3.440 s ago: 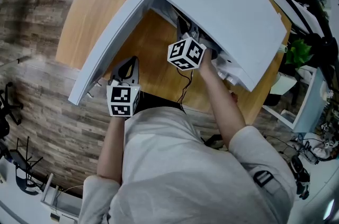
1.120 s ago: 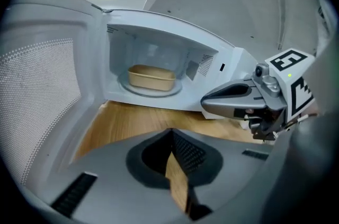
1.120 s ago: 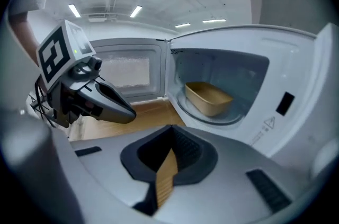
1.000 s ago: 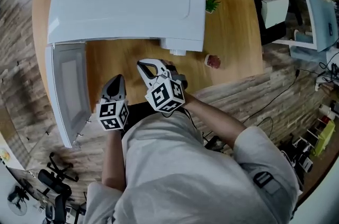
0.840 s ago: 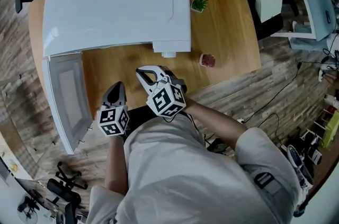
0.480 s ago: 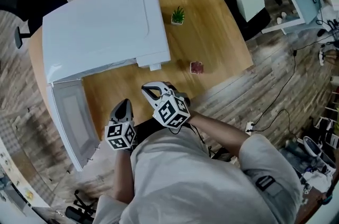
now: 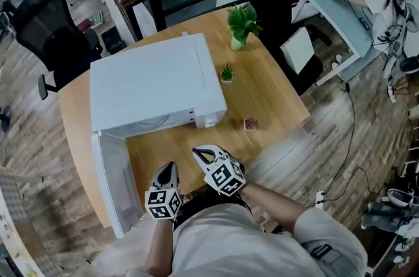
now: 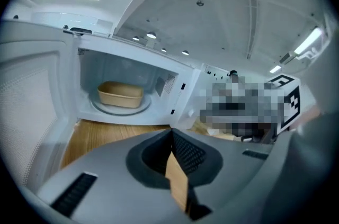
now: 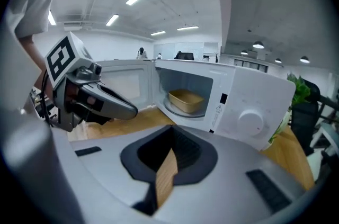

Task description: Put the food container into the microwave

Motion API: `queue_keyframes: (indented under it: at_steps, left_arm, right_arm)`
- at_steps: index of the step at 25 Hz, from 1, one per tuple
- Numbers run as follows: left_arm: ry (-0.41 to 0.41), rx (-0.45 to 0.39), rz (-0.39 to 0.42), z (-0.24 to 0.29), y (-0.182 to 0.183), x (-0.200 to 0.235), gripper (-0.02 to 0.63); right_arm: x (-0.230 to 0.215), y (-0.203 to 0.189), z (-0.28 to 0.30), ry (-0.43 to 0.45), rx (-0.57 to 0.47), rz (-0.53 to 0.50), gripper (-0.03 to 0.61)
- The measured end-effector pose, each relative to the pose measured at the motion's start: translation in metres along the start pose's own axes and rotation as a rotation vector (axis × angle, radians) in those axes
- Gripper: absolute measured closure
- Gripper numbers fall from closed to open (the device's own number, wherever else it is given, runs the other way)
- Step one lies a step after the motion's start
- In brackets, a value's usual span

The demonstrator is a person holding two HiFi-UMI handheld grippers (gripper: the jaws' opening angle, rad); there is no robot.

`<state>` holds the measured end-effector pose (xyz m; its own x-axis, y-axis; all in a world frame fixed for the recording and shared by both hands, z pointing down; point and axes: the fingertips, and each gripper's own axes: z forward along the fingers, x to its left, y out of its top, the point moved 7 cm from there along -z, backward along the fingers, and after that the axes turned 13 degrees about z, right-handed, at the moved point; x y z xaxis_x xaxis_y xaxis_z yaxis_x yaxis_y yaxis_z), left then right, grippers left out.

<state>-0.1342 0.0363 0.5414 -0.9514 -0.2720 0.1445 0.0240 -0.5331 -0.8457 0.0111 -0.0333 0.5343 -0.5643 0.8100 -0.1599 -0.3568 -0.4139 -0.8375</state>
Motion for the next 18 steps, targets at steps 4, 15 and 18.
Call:
queue_keyframes:
  at_steps: [4, 15, 18]
  left_arm:
    - [-0.001, -0.060, 0.036, -0.027, 0.008, 0.000, 0.603]
    - [-0.100, -0.179, 0.047, -0.060, 0.028, -0.014, 0.603]
    - [-0.082, -0.203, 0.061, -0.067, 0.033, -0.018, 0.601]
  right_arm:
    - [0.014, 0.004, -0.013, -0.060, -0.026, 0.087, 0.574]
    - [0.045, -0.006, -0.063, -0.158, -0.103, 0.225, 0.574]
    - [0.049, -0.006, -0.070, -0.182, -0.111, 0.177, 0.574]
